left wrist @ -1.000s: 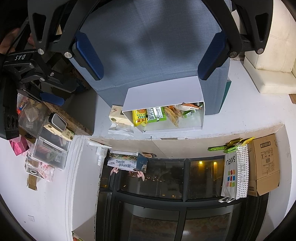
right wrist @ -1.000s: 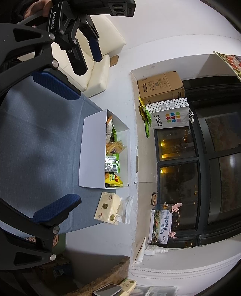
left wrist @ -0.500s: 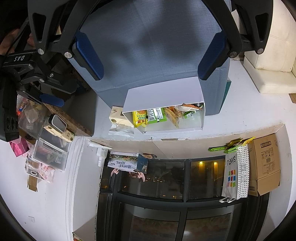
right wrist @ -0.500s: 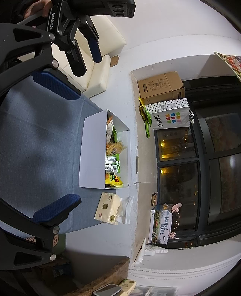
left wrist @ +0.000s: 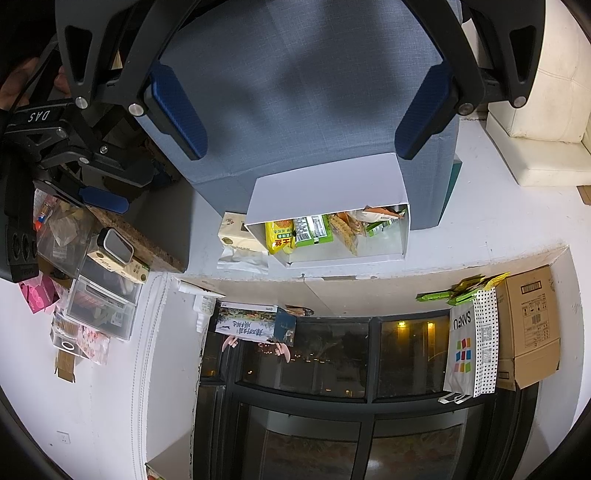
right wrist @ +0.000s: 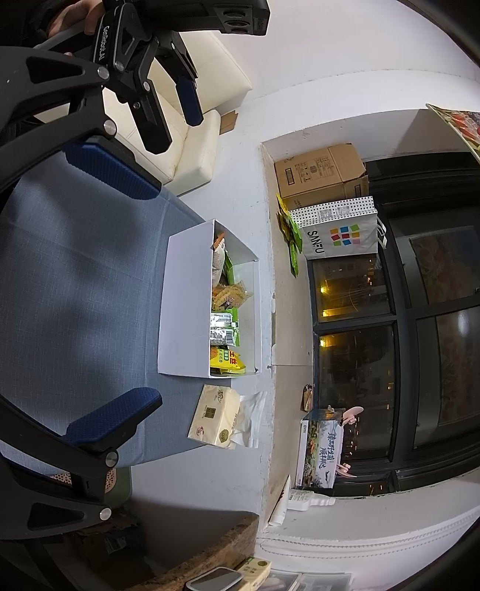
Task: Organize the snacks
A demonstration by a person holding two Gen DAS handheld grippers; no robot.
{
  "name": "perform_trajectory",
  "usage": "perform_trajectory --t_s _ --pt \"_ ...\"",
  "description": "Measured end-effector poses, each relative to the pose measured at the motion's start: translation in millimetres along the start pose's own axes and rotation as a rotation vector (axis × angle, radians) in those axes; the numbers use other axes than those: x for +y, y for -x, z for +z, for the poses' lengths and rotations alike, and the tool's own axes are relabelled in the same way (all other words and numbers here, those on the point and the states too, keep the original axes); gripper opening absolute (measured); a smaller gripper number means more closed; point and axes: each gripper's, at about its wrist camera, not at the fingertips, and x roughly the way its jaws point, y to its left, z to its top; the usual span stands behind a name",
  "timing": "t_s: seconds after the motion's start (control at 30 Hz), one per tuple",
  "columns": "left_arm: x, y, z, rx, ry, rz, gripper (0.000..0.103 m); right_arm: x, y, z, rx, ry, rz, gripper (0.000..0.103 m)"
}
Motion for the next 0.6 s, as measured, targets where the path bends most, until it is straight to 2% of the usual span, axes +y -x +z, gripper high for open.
perform_trajectory --t_s 0.6 --pt "1.1 -1.1 -3.7 0.011 -0.006 -0.006 0.103 0.3 -1.0 -0.9 0.002 0.002 0.003 0.103"
